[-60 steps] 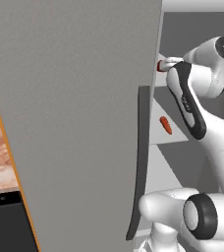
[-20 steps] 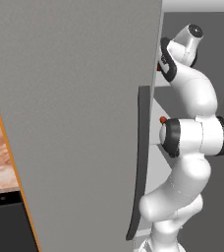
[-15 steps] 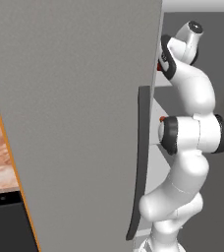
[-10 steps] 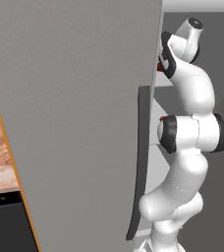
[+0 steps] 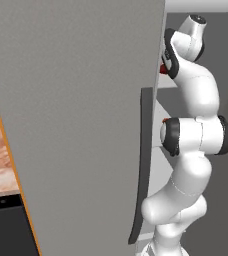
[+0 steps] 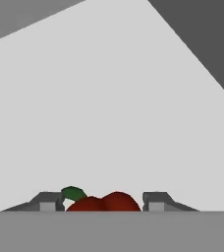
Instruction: Take the bell pepper and carrot out of the freezer and place them in the tupperware container on the counter. Then put the tupperware containing the vegetables back in the freezer.
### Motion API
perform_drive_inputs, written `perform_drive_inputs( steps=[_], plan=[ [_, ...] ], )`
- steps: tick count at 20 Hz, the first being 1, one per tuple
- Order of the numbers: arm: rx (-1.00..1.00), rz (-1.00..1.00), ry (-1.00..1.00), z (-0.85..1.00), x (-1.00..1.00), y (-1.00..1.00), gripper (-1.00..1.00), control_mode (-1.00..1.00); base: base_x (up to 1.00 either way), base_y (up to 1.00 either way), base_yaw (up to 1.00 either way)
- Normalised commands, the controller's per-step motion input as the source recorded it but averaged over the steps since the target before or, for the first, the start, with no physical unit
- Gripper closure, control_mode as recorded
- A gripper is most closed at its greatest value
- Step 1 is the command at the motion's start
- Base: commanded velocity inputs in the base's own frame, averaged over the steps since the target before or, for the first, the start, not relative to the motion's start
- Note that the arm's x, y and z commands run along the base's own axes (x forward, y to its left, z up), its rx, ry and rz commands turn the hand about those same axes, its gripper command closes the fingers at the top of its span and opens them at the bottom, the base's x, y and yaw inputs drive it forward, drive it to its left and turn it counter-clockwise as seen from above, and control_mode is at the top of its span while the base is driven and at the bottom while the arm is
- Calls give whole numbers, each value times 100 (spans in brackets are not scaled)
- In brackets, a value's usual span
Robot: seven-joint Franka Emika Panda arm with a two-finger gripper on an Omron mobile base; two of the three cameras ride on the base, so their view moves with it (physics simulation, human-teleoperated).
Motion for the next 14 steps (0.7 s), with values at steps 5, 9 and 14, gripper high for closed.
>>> perform_drive_inputs(
  steps=[5, 9, 14],
  plan=[
    [0, 0, 0, -70, -85, 13, 100, -100, 0, 0, 0],
    [0, 0, -9, -77, -100, 16, 100, -100, 0, 0, 0],
    [0, 0, -21, -51, -100, 24, 100, -100, 0, 0, 0]
  ],
)
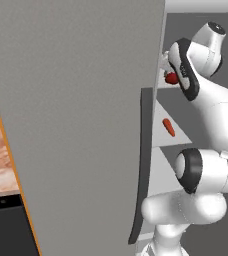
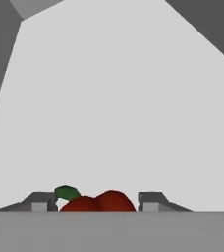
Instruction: Take the bell pepper and carrot out of the freezer and place them in the tupperware container on the counter. Then put the tupperware containing the vegetables back in the freezer.
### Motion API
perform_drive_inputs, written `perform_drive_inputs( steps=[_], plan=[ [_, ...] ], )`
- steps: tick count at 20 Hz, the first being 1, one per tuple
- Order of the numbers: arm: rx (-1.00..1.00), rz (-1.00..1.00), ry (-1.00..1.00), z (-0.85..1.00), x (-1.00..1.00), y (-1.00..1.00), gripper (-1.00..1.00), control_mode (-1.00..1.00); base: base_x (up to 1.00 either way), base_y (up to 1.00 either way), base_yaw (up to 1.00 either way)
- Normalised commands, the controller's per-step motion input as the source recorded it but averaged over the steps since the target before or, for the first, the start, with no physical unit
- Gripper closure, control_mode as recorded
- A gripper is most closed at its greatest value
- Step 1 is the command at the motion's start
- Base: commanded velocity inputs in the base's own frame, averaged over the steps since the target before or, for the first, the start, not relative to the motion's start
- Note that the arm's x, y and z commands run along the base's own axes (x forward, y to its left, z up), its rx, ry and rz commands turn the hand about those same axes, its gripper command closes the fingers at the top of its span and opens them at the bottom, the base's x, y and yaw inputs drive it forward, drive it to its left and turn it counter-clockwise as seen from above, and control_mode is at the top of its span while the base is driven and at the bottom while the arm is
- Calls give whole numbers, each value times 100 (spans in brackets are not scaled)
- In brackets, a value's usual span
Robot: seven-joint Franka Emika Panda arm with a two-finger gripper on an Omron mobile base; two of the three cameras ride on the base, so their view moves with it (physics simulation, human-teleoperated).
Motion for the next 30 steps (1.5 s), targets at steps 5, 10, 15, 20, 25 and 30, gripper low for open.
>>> perform_drive_inputs(
  steps=[5, 10, 15, 20, 25, 30],
  plan=[
    [0, -1, -19, -24, -100, 22, 100, -100, 0, 0, 0],
    [0, -1, -4, -8, -100, 6, 100, -100, 0, 0, 0],
    [0, 0, 0, -4, -100, 0, 100, -100, 0, 0, 0],
    [0, -1, 0, -11, -100, 0, 100, -100, 0, 0, 0],
    [0, 0, 1, -29, -98, -3, 100, -100, 0, 0, 0],
    [-1, 0, 14, -45, -52, 0, 100, -100, 0, 0, 0]
  ],
)
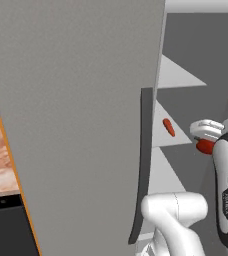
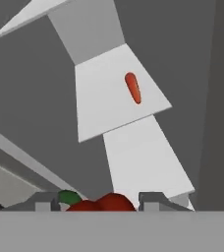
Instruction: Take the bell pepper and carrot out of the freezer and place them in the tupperware container on the counter. Then put the tupperware containing the vegetables back in the freezer.
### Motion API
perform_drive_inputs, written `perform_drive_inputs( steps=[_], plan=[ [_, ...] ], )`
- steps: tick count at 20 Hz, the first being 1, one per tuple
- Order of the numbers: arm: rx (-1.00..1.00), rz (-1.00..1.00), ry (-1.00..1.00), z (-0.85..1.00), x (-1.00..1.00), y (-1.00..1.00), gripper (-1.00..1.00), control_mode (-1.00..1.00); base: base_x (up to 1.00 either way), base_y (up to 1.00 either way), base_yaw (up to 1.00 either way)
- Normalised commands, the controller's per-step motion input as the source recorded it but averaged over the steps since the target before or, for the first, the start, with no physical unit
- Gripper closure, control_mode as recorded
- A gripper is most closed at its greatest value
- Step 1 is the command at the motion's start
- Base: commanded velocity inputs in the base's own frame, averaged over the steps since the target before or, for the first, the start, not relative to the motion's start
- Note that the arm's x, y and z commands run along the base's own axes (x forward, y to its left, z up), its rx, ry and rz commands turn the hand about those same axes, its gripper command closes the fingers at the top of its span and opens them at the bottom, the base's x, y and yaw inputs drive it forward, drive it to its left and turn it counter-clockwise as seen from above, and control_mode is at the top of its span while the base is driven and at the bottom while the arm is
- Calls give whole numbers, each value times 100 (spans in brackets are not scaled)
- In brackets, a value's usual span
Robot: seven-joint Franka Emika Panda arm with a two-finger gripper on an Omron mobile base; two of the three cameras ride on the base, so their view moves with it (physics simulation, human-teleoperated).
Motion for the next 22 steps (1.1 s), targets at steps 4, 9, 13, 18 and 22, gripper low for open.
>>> perform_drive_inputs(
  steps=[4, 9, 13, 18, 22],
  plan=[
    [0, 0, 7, -17, -23, 0, 100, 100, -43, 1, 0],
    [0, 0, 0, 0, 0, 0, 100, 100, -100, 11, -1],
    [0, 0, 0, 0, 0, 0, 100, 100, -90, 59, -1],
    [0, 0, 0, 0, 0, 0, 100, 100, -15, 100, 0],
    [0, 0, 0, 0, 0, 0, 100, 100, 26, 100, 0]
  ],
)
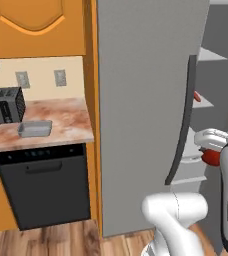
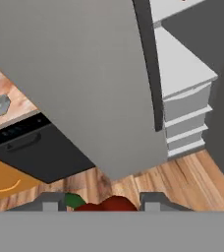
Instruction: Take the bell pepper and carrot out of the freezer and place them in the tupperware container on the counter. Then put the tupperware containing the vegetables back in the freezer.
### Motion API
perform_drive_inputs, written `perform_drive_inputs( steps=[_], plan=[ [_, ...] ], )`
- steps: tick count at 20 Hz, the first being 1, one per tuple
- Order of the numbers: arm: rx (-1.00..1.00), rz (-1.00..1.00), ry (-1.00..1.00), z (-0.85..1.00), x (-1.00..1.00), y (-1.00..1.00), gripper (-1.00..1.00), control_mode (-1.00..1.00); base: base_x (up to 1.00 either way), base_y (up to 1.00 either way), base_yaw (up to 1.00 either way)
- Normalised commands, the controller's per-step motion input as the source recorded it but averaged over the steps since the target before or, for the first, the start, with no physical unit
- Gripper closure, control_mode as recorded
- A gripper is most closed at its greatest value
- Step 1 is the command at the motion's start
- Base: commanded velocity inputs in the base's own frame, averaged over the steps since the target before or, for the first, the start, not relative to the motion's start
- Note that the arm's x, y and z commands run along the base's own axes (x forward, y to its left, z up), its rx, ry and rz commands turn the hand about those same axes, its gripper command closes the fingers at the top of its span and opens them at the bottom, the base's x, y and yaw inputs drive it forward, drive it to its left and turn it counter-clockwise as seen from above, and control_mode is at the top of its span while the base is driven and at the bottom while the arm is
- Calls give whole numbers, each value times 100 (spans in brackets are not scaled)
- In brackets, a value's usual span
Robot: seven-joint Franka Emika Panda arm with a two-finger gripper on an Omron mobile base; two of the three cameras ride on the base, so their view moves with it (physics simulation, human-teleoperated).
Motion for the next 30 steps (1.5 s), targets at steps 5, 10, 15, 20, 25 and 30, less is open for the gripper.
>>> perform_drive_inputs(
  steps=[5, 10, 15, 20, 25, 30],
  plan=[
    [0, 0, 0, 0, 0, 0, 100, 100, 78, 100, 0],
    [0, 0, 0, 0, 0, 0, 100, 100, 93, 100, 0],
    [0, 0, 0, 0, 0, 0, 100, 100, 46, 100, 0],
    [0, 0, 0, 0, 0, 0, 100, 100, 15, 100, 0],
    [0, 0, 7, -4, 40, 2, 100, -100, 50, 39, 0],
    [0, -1, 17, -29, 96, -32, 100, -100, 0, 0, 0]
  ],
)
